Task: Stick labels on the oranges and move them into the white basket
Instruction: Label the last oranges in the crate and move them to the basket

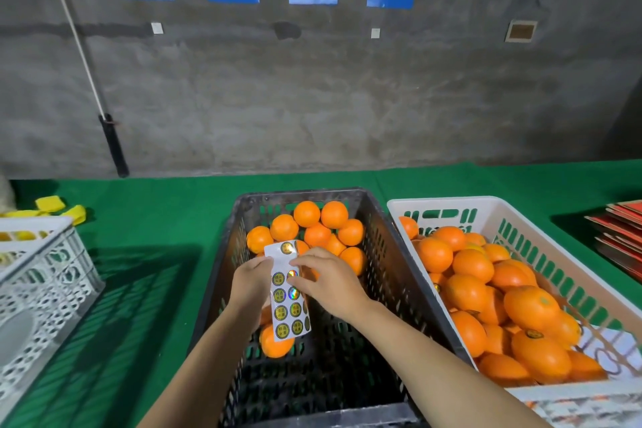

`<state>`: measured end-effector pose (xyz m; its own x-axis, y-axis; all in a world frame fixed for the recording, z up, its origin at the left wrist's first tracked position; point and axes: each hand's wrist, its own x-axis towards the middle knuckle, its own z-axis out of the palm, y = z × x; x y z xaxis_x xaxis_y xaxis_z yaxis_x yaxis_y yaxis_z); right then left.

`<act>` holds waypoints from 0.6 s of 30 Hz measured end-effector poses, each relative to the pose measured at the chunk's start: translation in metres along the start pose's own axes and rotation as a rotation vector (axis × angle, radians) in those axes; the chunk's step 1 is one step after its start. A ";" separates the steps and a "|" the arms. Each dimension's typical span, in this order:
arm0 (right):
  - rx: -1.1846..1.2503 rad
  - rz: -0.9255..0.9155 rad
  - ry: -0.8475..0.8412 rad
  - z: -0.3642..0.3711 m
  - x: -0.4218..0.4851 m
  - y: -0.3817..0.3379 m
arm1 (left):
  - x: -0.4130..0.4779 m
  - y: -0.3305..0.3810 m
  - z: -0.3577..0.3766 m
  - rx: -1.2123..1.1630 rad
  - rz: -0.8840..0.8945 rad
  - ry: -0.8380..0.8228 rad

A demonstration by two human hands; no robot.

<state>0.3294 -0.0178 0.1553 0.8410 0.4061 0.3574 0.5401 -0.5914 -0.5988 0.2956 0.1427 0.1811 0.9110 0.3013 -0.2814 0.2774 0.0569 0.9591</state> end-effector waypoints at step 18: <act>-0.097 -0.043 0.168 0.002 0.000 -0.003 | -0.009 -0.002 0.008 0.423 0.320 -0.048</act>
<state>0.3277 -0.0142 0.1559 0.8063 0.3155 0.5003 0.5692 -0.6440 -0.5111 0.2892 0.1325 0.1811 0.9804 0.1964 0.0128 0.0728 -0.4222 0.9036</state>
